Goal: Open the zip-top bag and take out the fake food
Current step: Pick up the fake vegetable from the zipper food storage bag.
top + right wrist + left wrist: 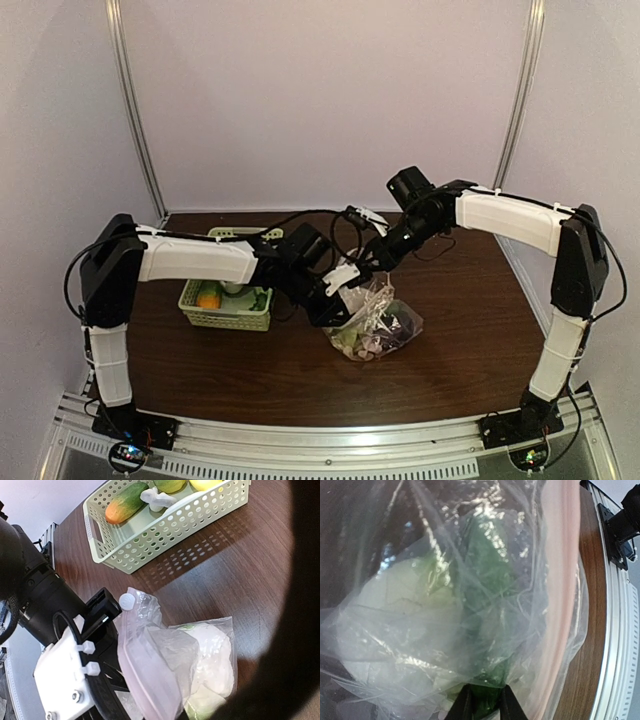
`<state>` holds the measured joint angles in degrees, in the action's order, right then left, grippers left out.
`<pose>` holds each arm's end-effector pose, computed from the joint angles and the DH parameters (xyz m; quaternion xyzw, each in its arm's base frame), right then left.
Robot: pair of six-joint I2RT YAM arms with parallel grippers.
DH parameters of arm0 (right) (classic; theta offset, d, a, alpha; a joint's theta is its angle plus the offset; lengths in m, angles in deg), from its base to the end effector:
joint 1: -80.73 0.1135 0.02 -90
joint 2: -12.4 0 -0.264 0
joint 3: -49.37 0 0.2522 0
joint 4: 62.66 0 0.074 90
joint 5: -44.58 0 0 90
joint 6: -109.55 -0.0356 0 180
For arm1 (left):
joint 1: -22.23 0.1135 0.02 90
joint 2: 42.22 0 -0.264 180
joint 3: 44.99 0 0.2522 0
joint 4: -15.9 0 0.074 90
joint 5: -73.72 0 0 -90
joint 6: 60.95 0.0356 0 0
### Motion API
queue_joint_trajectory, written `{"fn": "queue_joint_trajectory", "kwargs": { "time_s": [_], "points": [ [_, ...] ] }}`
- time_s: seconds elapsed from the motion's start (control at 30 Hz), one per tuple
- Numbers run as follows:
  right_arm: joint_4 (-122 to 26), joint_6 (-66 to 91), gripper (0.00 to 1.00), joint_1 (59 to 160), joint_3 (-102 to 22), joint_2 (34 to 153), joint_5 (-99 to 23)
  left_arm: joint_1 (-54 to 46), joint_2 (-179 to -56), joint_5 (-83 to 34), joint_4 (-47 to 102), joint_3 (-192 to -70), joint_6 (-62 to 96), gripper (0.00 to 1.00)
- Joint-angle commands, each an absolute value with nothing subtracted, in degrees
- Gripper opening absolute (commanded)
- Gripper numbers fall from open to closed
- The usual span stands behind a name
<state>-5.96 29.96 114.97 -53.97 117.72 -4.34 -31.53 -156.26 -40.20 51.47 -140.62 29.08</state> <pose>0.3127 0.2411 0.2733 -0.4301 0.7981 0.3827 0.1776 0.2423 -0.3549 0.1888 0.4780 0.8007 -0.3125 0.1808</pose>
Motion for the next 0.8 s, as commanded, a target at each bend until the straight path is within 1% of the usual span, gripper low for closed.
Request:
{"fn": "queue_joint_trajectory", "kwargs": {
  "time_s": [0.0, 0.07, 0.17, 0.33, 0.43, 0.57, 0.77],
  "points": [
    [-5.5, 31.6, 0.0, 114.8, -52.7, 118.5, -6.5, -31.8, -152.7, -32.7, 48.9, -141.1, 24.9, 0.11],
    [-5.1, 32.0, 0.0, 114.8, -53.1, 118.3, -7.7, -31.8, -151.6, -28.7, 50.4, -142.2, 24.6, 0.11],
    [-4.5, 32.4, 0.0, 114.5, -54.3, 115.9, -12.5, -31.7, -150.7, -23.1, 54.8, -144.3, 24.5, 0.11],
    [-1.8, 33.3, 0.0, 113.9, -61.6, 110.8, -19.1, -31.7, -150.4, -23.5, 58.7, -143.8, 25.0, 0.11],
    [-1.0, 33.1, 0.0, 113.9, -64.8, 108.9, -20.7, -31.8, -148.7, -26.0, 54.6, -140.7, 24.6, 0.11],
    [-3.8, 31.2, 0.0, 113.9, -61.5, 107.4, -19.6, -31.8, -146.0, -24.9, 50.6, -138.9, 23.4, 0.1],
    [-5.4, 31.1, 0.0, 113.9, -56.8, 107.7, -21.7, -31.7, -143.4, -15.1, 52.1, -140.9, 20.5, 0.1]
  ]
}}
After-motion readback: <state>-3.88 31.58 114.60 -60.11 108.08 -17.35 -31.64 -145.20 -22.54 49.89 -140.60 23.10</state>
